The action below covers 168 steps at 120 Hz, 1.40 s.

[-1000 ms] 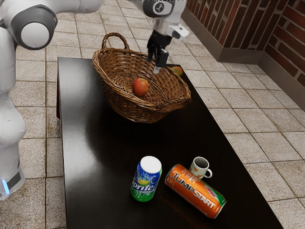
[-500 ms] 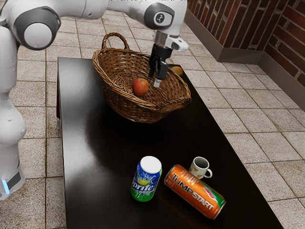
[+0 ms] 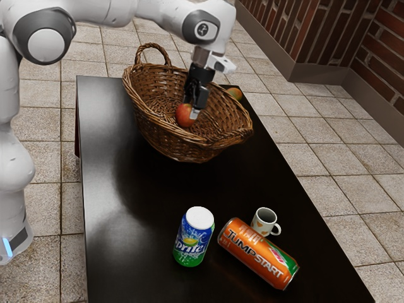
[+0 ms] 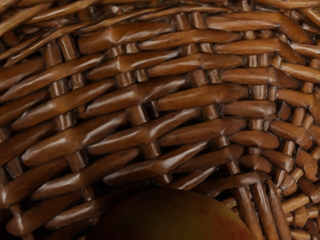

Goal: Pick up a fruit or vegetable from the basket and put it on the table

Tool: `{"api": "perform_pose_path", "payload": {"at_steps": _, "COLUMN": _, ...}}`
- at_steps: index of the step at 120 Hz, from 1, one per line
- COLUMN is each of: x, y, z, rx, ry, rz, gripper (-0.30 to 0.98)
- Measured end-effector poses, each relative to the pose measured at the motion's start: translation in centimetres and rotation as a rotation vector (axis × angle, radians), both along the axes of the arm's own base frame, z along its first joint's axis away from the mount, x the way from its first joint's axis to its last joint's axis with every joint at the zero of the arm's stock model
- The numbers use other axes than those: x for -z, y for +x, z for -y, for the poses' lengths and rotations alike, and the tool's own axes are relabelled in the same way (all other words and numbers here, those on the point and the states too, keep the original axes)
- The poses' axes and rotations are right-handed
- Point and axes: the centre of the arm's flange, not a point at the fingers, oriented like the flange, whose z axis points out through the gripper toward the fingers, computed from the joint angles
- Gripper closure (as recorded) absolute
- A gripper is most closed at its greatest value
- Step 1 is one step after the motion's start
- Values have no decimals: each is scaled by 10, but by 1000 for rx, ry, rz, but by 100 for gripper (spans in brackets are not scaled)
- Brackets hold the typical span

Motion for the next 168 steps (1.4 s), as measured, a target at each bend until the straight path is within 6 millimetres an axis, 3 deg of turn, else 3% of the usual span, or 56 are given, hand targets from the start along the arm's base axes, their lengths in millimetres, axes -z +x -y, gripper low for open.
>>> {"api": "perform_pose_path", "payload": {"at_steps": 30, "x": 12, "y": -1, "z": 4, "rx": 7, "ry": -25, "rz": -9, "gripper": 0}}
{"api": "perform_pose_path", "payload": {"at_steps": 54, "x": 12, "y": -4, "z": -5, "rx": -4, "ry": -18, "rz": -7, "gripper": 33}}
{"api": "perform_pose_path", "payload": {"at_steps": 62, "x": -1, "y": -8, "z": -5, "rx": -4, "ry": 8, "rz": 7, "gripper": 37}}
{"api": "perform_pose_path", "payload": {"at_steps": 76, "x": -63, "y": -27, "z": 8, "rx": -6, "ry": 91, "rz": 67, "gripper": 37}}
{"api": "perform_pose_path", "payload": {"at_steps": 82, "x": -100, "y": -25, "z": 42, "rx": 46, "ry": 132, "rz": 105, "gripper": 37}}
{"api": "perform_pose_path", "payload": {"at_steps": 91, "x": -146, "y": -21, "z": 141, "rx": 212, "ry": 177, "rz": 159, "gripper": 36}}
{"api": "perform_pose_path", "payload": {"at_steps": 99, "x": -170, "y": -29, "z": 217, "rx": 332, "ry": 205, "rz": 183, "gripper": 35}}
{"api": "perform_pose_path", "payload": {"at_steps": 105, "x": -182, "y": -35, "z": 256, "rx": 390, "ry": 224, "rz": 198, "gripper": 36}}
{"api": "perform_pose_path", "payload": {"at_steps": 113, "x": -190, "y": -36, "z": 290, "rx": 437, "ry": 243, "rz": 207, "gripper": 35}}
{"api": "perform_pose_path", "payload": {"at_steps": 134, "x": -179, "y": -50, "z": 359, "rx": 496, "ry": 283, "rz": 179, "gripper": 36}}
{"api": "perform_pose_path", "payload": {"at_steps": 148, "x": -144, "y": -67, "z": 400, "rx": 518, "ry": 315, "rz": 121, "gripper": 35}}
{"api": "perform_pose_path", "payload": {"at_steps": 158, "x": -102, "y": -84, "z": 428, "rx": 539, "ry": 324, "rz": 58, "gripper": 36}}
{"api": "perform_pose_path", "payload": {"at_steps": 168, "x": -85, "y": -102, "z": 450, "rx": 547, "ry": 325, "rz": 44, "gripper": 36}}
